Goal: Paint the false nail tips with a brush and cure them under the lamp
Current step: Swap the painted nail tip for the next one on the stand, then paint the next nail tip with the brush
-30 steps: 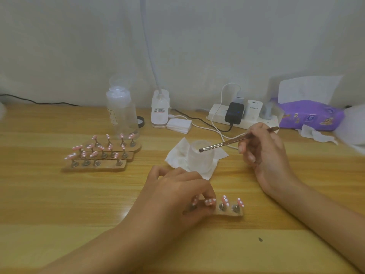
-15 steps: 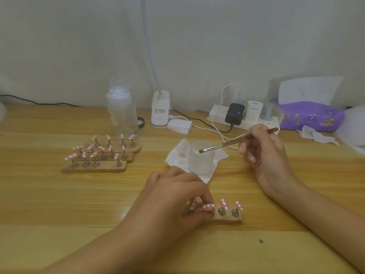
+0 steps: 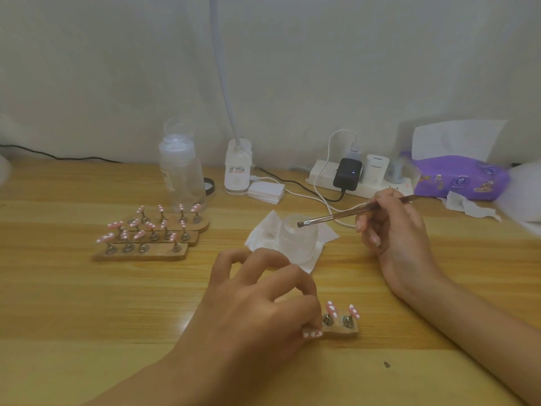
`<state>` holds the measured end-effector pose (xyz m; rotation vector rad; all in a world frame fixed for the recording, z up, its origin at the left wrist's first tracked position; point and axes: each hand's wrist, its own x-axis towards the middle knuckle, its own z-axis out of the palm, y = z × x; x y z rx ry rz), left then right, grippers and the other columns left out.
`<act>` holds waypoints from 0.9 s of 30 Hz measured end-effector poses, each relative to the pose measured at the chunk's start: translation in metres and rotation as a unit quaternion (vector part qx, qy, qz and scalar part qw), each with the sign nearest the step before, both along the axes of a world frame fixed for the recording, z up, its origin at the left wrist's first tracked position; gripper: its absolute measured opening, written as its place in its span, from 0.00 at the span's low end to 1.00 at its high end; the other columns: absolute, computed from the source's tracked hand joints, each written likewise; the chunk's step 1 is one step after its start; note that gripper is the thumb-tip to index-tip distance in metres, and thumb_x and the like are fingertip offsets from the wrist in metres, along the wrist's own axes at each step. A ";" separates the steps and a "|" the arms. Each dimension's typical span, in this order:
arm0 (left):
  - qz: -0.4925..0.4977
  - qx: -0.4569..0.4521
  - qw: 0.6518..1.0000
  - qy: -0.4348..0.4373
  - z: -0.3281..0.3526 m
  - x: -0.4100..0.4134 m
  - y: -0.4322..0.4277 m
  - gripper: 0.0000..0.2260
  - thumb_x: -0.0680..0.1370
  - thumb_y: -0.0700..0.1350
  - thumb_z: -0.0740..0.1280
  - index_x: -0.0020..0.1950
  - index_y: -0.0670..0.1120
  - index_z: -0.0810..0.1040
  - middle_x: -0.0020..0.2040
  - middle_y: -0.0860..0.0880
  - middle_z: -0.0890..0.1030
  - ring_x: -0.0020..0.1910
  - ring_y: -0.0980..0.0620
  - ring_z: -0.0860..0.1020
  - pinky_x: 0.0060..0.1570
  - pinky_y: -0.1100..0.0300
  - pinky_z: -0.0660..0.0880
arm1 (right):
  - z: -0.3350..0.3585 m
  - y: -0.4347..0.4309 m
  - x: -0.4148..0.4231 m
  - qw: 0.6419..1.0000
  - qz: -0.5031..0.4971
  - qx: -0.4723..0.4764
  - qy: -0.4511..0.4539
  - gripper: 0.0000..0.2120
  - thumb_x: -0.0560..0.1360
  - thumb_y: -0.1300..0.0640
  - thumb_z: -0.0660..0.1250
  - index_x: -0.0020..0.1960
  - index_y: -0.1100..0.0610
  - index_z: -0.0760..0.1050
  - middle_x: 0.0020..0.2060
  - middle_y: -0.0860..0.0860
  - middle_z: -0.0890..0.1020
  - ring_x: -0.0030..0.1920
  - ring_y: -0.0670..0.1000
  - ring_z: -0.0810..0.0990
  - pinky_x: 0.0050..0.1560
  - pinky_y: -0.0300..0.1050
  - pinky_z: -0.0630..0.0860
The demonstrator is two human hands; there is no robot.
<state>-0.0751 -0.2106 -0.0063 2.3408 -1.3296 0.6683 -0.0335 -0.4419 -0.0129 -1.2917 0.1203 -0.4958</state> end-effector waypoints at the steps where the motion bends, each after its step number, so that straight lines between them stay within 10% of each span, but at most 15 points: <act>1: -0.004 -0.003 1.000 0.006 0.002 -0.001 0.001 0.08 0.72 0.52 0.64 0.35 0.58 0.81 0.45 0.63 0.82 0.48 0.52 0.82 0.49 0.49 0.73 | 0.000 0.000 0.000 1.000 -0.002 -0.006 -0.006 0.15 0.82 0.56 0.59 0.36 0.52 0.71 0.25 0.54 0.78 0.21 0.47 0.65 0.22 0.37 0.61; 6: -0.071 -0.059 0.986 0.140 0.030 0.005 0.012 0.02 0.76 0.55 0.65 0.46 0.60 0.78 0.46 0.65 0.82 0.47 0.64 0.81 0.49 0.52 0.77 | 0.015 -0.003 -0.003 0.993 0.018 -0.112 -0.041 0.14 0.83 0.55 0.59 0.38 0.51 0.70 0.26 0.52 0.78 0.23 0.48 0.69 0.24 0.37 0.66; 13: -0.102 -0.213 0.871 0.430 0.058 0.054 0.008 0.05 0.72 0.45 0.75 0.46 0.46 0.82 0.42 0.51 0.86 0.40 0.54 0.85 0.40 0.65 0.80 | 0.051 0.000 0.001 0.952 0.105 -0.288 -0.014 0.11 0.83 0.56 0.60 0.43 0.58 0.69 0.27 0.56 0.80 0.27 0.51 0.77 0.27 0.39 0.75; 27: -0.049 -0.329 0.865 0.375 0.001 0.078 0.007 0.07 0.72 0.48 0.75 0.45 0.45 0.84 0.43 0.51 0.85 0.44 0.51 0.85 0.34 0.63 0.78 | 0.034 0.006 0.007 0.946 0.128 -0.298 0.024 0.10 0.82 0.56 0.61 0.43 0.58 0.70 0.29 0.58 0.82 0.27 0.52 0.78 0.28 0.40 0.76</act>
